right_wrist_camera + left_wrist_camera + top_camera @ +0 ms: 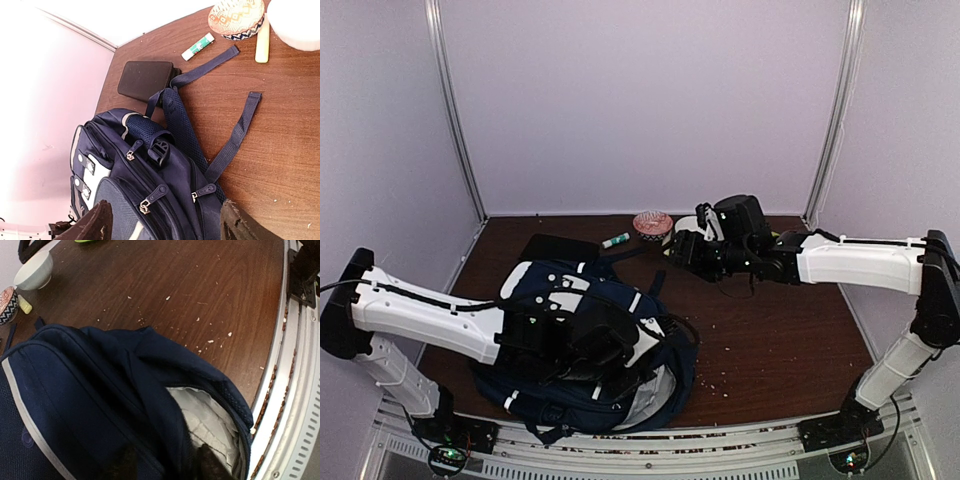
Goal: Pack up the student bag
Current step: Adjust the student bag at the center of the board.
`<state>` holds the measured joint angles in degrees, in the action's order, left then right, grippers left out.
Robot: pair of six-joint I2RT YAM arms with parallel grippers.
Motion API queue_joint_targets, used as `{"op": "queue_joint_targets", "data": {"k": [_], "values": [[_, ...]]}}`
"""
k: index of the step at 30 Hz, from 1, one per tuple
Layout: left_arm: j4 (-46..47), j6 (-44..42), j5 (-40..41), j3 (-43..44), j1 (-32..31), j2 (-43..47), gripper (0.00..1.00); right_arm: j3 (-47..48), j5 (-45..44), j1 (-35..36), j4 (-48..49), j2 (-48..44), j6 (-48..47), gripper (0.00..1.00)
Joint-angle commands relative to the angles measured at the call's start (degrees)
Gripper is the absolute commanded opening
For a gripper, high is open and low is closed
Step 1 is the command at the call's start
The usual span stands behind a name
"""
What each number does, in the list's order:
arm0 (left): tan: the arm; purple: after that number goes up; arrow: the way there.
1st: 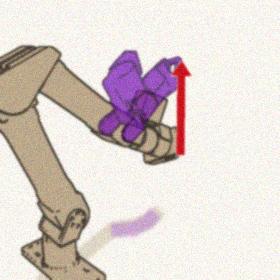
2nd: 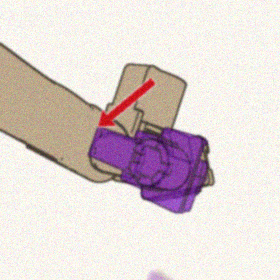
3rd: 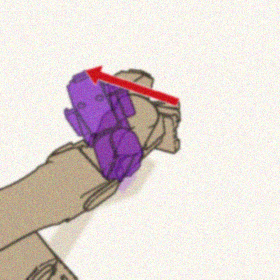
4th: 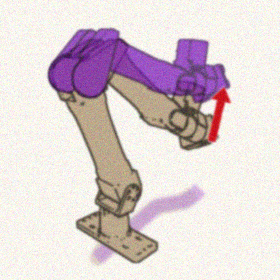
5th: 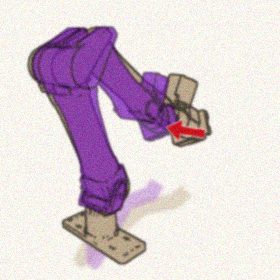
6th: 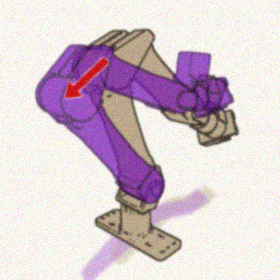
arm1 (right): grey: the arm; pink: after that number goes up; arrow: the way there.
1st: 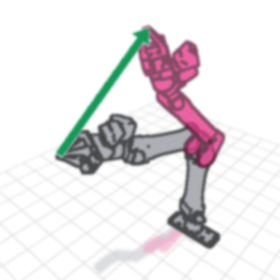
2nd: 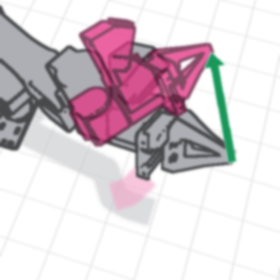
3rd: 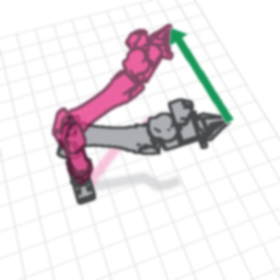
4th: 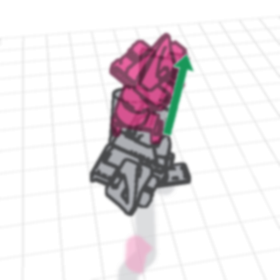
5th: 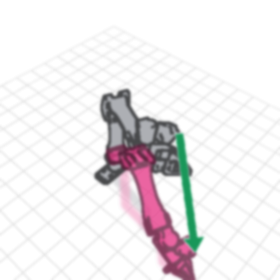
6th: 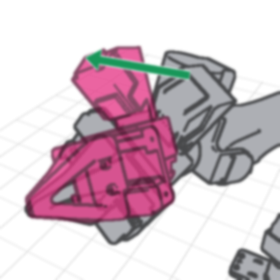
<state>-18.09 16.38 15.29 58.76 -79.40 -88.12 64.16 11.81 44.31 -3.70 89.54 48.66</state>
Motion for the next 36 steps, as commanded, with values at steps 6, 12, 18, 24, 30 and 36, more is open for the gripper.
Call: {"op": "queue_joint_targets", "data": {"k": [6, 12, 18, 24, 30, 36], "values": [[-3.7, -2.7, 4.5, 7.1, 12.1, 14.6, 0.98, -0.8, -2.8, -0.7, 0.6, -2.8, -3.2, 0.74], [-4.9, 6.0, 1.0, 10.0, 36.8, 16.8, 0.98, -0.1, -1.4, 0.2, 2.0, 0.9, -3.7, 0.73], [-2.2, 14.0, -6.9, 12.7, 55.7, 8.2, 0.97, 6.1, 4.1, 3.8, 1.0, 8.9, -7.7, 0.65], [-6.0, 14.3, -9.0, 23.8, 62.6, -6.3, 0.96, 8.1, 5.0, 9.5, -5.4, 11.5, -15.0, 0.56], [-2.9, 16.4, -10.5, 24.8, 68.9, -12.7, 0.96, 1.4, 5.0, 11.6, -6.7, 10.3, -16.9, 0.49], [-2.9, 17.4, -14.7, 27.2, 70.9, -20.5, 0.96, -1.9, 3.7, 13.8, -13.1, 9.4, -19.1, 0.45]]}}
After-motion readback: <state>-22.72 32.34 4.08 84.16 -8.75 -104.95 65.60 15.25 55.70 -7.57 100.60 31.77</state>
